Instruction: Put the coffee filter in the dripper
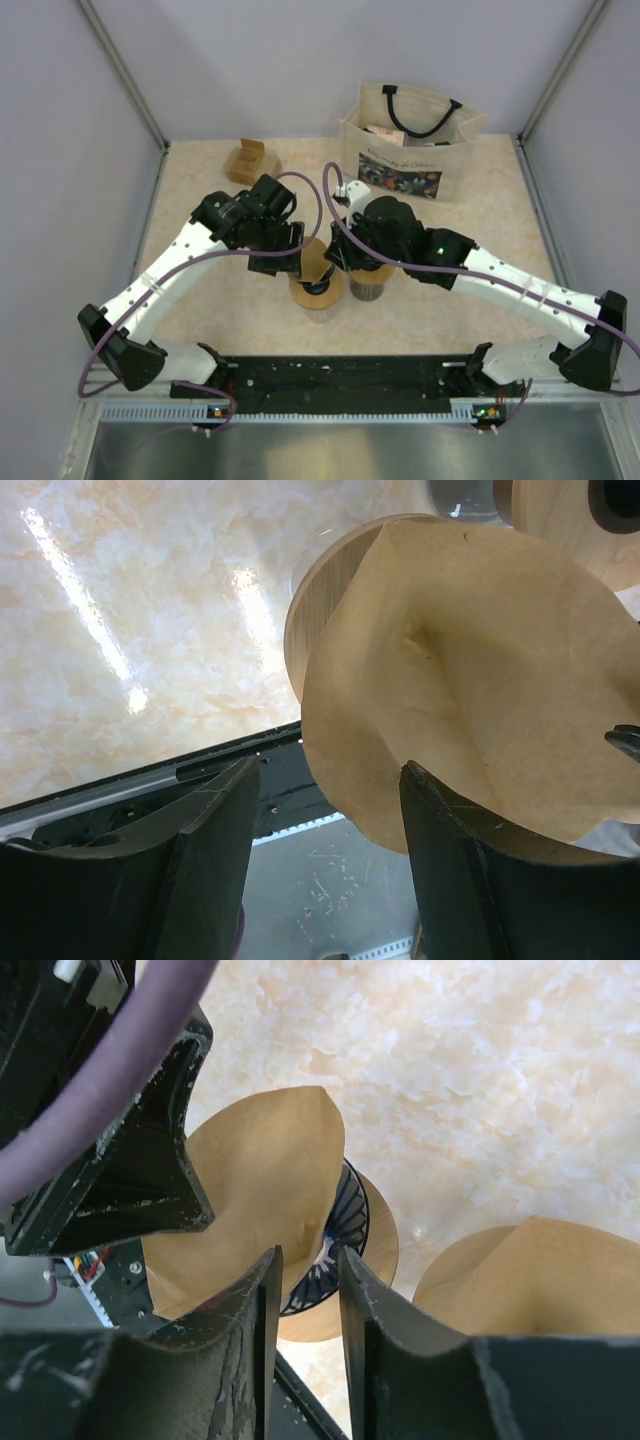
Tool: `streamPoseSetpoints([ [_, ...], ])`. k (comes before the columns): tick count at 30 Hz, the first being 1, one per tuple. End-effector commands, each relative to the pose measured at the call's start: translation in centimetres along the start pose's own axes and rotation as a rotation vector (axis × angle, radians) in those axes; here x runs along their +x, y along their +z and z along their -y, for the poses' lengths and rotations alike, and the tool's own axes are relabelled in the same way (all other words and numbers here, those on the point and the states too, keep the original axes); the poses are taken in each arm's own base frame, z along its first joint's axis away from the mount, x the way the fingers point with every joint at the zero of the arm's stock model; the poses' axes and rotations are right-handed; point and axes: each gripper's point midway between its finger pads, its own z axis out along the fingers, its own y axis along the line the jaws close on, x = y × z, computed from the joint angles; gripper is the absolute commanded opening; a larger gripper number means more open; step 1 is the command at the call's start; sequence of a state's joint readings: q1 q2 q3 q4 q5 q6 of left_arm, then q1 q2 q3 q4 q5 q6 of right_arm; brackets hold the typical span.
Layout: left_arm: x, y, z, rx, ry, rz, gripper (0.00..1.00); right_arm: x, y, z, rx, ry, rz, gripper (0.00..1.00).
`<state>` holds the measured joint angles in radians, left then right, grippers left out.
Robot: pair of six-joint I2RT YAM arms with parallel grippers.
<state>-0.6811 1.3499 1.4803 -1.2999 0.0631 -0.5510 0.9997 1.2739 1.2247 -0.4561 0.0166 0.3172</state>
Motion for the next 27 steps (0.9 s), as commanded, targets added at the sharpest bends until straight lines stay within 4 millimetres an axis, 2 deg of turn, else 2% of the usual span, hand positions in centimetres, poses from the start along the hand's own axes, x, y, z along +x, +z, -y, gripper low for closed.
streamPoseSetpoints([
  [1, -0.8, -0.3, 0.5, 0.032, 0.006, 0.046, 0.63, -1.3, -0.4, -1.2, -0.038, -0.003, 0.051, 0.29],
  [5, -1.0, -0.2, 0.5, 0.031, 0.011, 0.049, 0.63, -0.4, 0.1, -1.5, -0.061, -0.010, 0.018, 0.28],
  [9, -1.0, 0.0, 0.5, 0.029, 0.016, 0.043, 0.63, 0.3, 0.4, -0.9, -0.035, -0.010, -0.007, 0.18],
  [17, -0.4, 0.9, 0.1, 0.013, 0.014, 0.015, 0.63, 2.7, 0.8, -0.2, -0.014, -0.010, -0.073, 0.08],
  [27, 0.4, 2.0, -0.6, 0.014, -0.010, 0.011, 0.63, 3.3, 1.1, -0.2, -0.029, -0.030, -0.074, 0.07],
])
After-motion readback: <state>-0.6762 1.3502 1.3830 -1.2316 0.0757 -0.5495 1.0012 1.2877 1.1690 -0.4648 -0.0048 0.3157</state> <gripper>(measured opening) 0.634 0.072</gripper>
